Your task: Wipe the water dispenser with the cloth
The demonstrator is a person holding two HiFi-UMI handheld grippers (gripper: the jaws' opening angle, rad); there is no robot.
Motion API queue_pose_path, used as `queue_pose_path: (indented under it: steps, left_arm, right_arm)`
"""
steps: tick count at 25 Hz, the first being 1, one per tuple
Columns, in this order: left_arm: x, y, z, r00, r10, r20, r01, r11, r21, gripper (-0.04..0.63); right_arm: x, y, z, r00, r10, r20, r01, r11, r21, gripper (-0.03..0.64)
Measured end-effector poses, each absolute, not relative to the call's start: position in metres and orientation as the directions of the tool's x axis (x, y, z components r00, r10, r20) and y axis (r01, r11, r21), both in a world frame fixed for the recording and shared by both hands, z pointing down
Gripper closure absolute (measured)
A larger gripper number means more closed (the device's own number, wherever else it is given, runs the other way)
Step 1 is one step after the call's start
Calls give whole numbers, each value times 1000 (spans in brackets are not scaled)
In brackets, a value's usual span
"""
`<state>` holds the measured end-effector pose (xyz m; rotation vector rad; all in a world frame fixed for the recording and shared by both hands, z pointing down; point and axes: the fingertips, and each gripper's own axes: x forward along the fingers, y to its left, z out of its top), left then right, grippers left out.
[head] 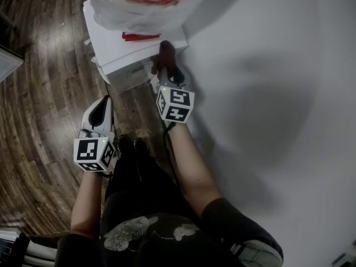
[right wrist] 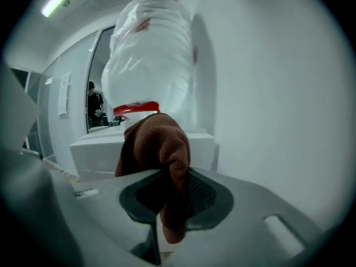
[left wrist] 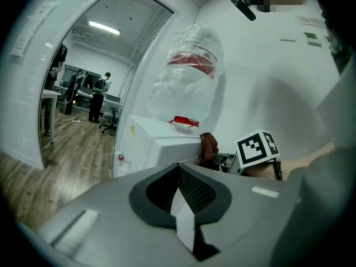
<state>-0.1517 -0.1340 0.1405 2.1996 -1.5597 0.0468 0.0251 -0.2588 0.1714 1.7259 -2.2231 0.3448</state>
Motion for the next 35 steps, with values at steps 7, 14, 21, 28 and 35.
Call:
queue_pose_path:
  steps: [7, 14, 21, 28, 35]
  left_arm:
    - [-137, -140, 171, 421, -855, 304, -882, -308, 357, 575]
    - [-124, -138, 189, 450, -841, 300, -870, -339, 358, 575]
    - [-152, -122, 212, 317, -902, 293, -927, -228, 299, 575]
    - [-185, -105, 257, 179, -945, 273, -954, -99, 284, 575]
    - [-162, -121, 278, 222, -954, 203, -952, -167, 257, 575]
  right_arm:
    - [57, -274, 179, -62, -925, 375, -995, 28, -97, 556]
    - [46, -238, 183, -90, -926, 367, -993, 58, -100, 556]
    - [-69, -161, 197, -544, -797, 264, -818, 574, 47, 557]
    - [-123, -162, 242, -659, -714, 237, -738, 674, -21, 556]
    - [-38, -213, 264, -450, -870, 200, -890, 456, -20, 557]
